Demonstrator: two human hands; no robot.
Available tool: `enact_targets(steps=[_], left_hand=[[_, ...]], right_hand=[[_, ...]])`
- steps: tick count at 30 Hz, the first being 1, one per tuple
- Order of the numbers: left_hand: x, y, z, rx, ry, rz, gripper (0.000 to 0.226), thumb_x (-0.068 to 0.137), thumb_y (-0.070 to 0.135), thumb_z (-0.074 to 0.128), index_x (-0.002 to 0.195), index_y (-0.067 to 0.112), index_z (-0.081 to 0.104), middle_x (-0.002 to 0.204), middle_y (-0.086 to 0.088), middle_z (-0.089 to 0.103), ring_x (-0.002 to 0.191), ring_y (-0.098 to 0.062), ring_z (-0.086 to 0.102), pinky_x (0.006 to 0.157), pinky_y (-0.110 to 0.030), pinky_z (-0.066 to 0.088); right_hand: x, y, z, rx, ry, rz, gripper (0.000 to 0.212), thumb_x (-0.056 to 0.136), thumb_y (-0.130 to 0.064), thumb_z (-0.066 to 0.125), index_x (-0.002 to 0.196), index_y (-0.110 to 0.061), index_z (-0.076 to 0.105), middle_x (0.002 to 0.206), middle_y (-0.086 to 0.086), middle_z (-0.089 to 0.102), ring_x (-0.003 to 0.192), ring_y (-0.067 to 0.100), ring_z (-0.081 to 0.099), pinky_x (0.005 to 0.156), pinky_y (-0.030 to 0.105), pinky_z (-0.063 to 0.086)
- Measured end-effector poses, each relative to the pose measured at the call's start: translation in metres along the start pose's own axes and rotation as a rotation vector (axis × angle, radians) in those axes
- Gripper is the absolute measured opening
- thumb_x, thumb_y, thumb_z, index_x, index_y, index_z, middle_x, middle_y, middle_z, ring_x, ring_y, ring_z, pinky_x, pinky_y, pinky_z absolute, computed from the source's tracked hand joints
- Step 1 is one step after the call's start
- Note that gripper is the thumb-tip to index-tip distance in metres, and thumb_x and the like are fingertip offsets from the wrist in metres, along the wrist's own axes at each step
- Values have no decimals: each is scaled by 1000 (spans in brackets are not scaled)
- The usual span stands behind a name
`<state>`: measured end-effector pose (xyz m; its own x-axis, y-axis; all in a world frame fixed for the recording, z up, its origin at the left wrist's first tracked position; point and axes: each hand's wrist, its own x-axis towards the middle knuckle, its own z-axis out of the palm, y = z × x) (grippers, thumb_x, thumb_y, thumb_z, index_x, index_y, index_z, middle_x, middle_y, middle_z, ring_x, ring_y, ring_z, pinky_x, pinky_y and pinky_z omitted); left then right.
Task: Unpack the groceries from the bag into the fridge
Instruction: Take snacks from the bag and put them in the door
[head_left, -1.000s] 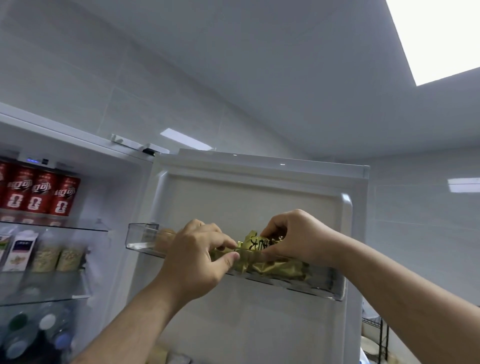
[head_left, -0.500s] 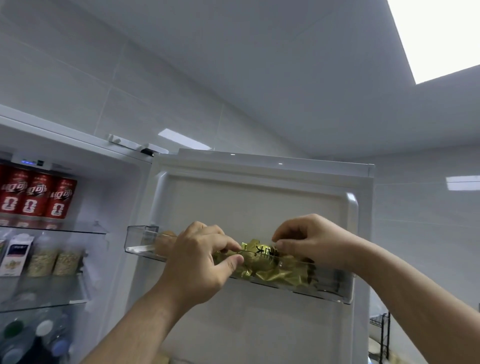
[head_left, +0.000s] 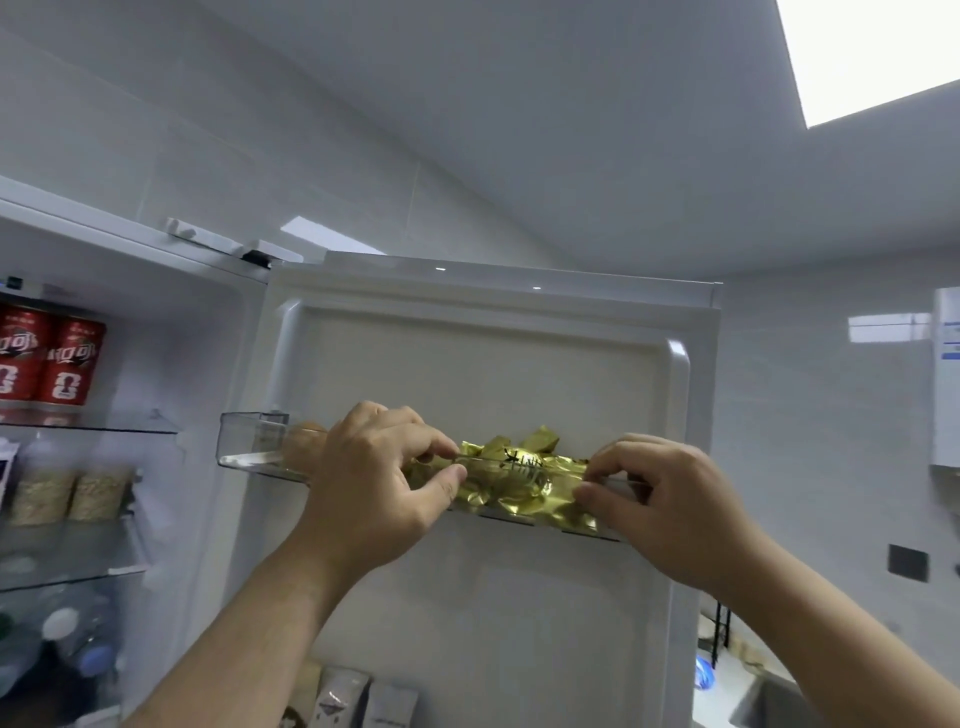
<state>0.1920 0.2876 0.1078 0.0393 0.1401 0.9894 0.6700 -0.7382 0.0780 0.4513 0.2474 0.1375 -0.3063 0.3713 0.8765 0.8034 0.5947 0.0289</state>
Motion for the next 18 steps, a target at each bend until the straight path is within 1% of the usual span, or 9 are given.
enact_targets(steps=[3,5,8,12,13,15,16,18], left_hand=[[0,-1,0,10,3,-3,27,73,50,60,78,28,74,71,17,58,78,-13,48,72,-38,45],[-1,-1,0,17,3,-1,27,73,50,59,78,27,73,72,17,58,77,-14,48,72,-36,44],[0,0,-2,21,-7,0,29,73,50,59,79,26,74,72,18,57,78,-13,47,72,-31,40],[-1,5,-3,49,-25,-19,31,74,50,56,81,25,73,73,18,57,80,-14,46,73,-23,31],[-3,7,-3,67,-23,-24,31,75,49,56,82,25,73,75,18,56,81,-14,45,73,-20,29],[-8,12,-3,99,-19,-40,32,77,47,54,87,23,73,79,16,57,83,-15,44,75,-18,25],[-11,14,-3,112,-27,-54,33,78,45,53,90,22,74,82,13,59,84,-16,45,77,-19,25],[-15,18,-3,134,-59,-90,38,79,43,51,99,19,74,90,6,63,87,-21,50,82,-21,28]], right_hand=[[-5,-2,5,17,117,-17,14,71,-36,81,72,-25,73,79,-19,55,68,-5,53,57,4,34],[-8,-3,7,8,159,-29,17,70,-40,77,72,-24,73,78,-21,50,68,-7,51,58,3,34],[-8,-1,8,-1,164,-50,19,72,-41,75,72,-22,72,73,-22,47,65,-7,48,56,4,33],[-12,2,9,8,164,-53,20,74,-39,73,78,-20,73,76,-16,48,66,0,49,60,4,34],[-15,3,10,8,172,-61,20,76,-37,74,80,-18,72,79,-14,47,66,2,48,63,3,34],[-21,6,10,10,173,-81,21,79,-33,73,86,-14,72,87,-9,48,72,4,47,70,3,34],[-24,8,9,7,161,-91,22,81,-32,72,91,-13,71,91,-7,48,77,7,49,74,4,36],[-30,11,4,-20,119,-101,25,82,-30,71,99,-12,70,99,-3,49,85,13,52,80,12,40]])
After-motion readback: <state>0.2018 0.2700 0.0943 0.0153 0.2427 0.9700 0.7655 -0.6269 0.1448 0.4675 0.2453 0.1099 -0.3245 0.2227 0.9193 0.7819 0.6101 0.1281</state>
